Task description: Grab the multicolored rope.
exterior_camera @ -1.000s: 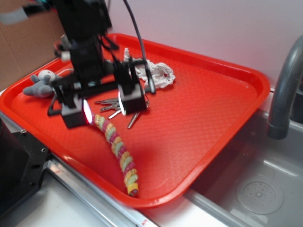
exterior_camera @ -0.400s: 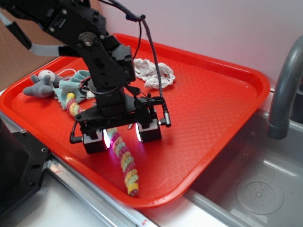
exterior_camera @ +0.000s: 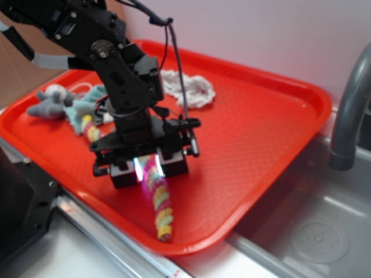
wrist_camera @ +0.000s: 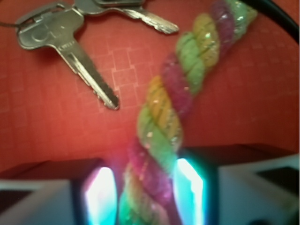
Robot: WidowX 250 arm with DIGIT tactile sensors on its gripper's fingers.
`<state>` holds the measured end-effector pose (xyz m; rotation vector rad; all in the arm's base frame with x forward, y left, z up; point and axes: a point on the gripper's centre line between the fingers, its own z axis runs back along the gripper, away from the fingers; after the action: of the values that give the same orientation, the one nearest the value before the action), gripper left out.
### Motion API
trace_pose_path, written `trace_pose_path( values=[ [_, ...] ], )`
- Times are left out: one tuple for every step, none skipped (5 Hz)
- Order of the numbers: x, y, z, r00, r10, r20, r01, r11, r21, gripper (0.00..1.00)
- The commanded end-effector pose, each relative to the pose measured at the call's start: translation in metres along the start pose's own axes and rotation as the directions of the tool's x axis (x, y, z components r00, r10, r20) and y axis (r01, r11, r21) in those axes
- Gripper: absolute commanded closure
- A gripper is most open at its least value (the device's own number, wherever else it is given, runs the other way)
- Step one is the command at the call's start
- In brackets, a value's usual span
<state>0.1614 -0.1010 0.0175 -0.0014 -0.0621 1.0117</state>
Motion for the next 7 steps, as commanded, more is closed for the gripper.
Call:
trace_pose_path(
  values=[
    [0.015,-0.004,0.023,0.998,-0.061,0.002,0.061,0.998,0.008,1.0],
    [0.033,-0.02,0.071,0.957,-0.285,-0.049,0.286,0.958,0.013,1.0],
    [0.046,-0.029,0.111,0.9,-0.433,-0.054,0.433,0.901,-0.017,1.0],
    [0.048,-0.034,0.145,0.811,-0.584,-0.042,0.582,0.812,-0.037,1.0],
    [0.06,-0.024,0.195,0.767,-0.642,0.015,0.639,0.761,-0.114,1.0],
    [0.072,-0.018,0.224,0.771,-0.635,0.054,0.634,0.757,-0.156,1.0],
    [0.076,-0.018,0.232,0.771,-0.632,0.078,0.636,0.755,-0.162,1.0]
  ],
)
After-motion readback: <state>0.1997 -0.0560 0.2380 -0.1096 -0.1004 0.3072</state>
